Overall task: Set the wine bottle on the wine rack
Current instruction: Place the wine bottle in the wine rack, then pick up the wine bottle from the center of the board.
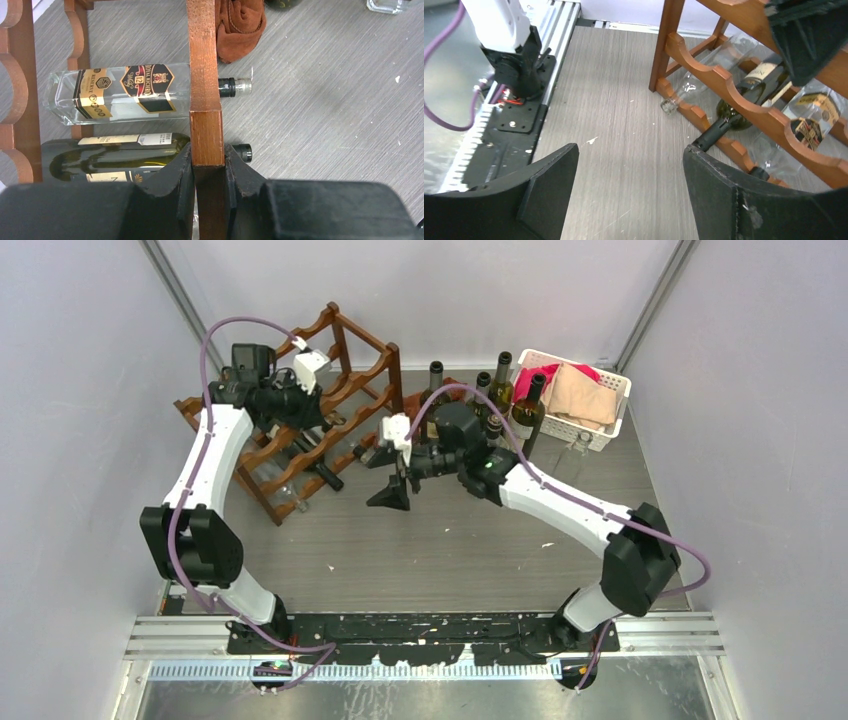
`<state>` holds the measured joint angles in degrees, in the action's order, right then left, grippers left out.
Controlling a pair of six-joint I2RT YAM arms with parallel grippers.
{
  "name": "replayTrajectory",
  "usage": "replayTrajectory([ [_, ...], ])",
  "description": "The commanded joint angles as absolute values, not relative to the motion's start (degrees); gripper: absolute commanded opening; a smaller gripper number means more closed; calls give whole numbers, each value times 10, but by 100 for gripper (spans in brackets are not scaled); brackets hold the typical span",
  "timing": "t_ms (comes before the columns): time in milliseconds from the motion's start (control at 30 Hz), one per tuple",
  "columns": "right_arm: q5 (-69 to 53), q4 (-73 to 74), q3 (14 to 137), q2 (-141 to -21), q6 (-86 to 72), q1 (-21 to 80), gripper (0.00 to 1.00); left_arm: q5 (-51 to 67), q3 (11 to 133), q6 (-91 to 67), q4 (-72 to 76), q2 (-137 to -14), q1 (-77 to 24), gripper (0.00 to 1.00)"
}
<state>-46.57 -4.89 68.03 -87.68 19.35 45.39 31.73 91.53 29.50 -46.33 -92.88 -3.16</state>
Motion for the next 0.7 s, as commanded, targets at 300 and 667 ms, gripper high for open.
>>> replayTrajectory([
  [300, -504, 189, 932, -833, 69, 323, 85, 261, 877, 364, -664, -880, -37, 2],
  [667, -480, 283, 937, -807, 152, 314, 85, 254, 836, 369, -654, -829, -18, 13],
])
